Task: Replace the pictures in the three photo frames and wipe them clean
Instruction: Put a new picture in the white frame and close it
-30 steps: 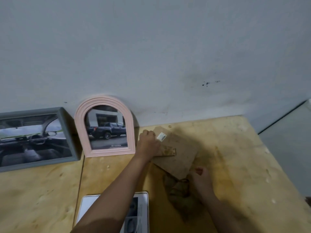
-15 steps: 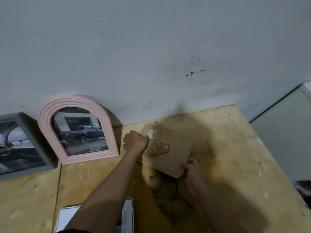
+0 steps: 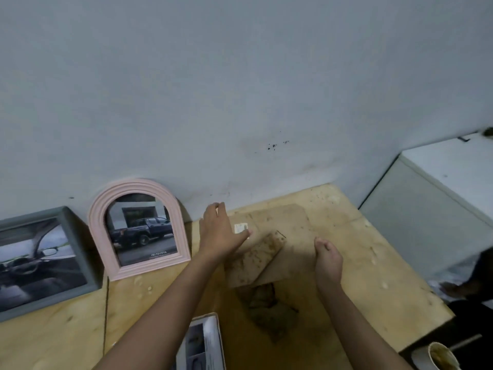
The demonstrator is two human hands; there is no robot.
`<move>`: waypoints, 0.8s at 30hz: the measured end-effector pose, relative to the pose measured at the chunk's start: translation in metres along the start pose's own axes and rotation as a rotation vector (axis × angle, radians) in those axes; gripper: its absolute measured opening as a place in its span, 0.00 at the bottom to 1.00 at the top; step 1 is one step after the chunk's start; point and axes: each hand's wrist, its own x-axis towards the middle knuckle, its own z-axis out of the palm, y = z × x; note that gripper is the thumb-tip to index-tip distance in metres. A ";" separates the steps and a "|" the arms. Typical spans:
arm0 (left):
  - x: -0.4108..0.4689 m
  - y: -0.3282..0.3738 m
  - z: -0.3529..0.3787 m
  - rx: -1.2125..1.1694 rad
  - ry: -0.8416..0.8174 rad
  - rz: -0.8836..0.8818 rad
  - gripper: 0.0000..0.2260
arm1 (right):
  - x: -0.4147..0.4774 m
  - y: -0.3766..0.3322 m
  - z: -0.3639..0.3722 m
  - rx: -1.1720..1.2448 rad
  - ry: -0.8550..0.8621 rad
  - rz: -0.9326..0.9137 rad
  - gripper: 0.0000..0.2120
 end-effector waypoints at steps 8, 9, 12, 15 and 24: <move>-0.079 -0.045 -0.094 -0.486 -0.338 -0.105 0.16 | -0.093 -0.048 0.035 0.025 -0.513 0.055 0.08; -0.092 -0.060 -0.103 -0.619 -0.345 -0.182 0.15 | -0.104 -0.049 0.041 0.043 -0.528 0.079 0.08; -0.131 -0.096 -0.120 -0.892 -0.304 -0.305 0.10 | -0.137 -0.044 0.057 0.217 -0.661 0.242 0.11; -0.170 -0.125 -0.119 -1.116 -0.080 -0.443 0.07 | -0.173 -0.028 0.063 0.291 -0.911 0.404 0.15; -0.264 -0.160 -0.082 -1.709 0.415 -0.687 0.21 | -0.234 0.042 0.053 0.477 -0.990 0.501 0.30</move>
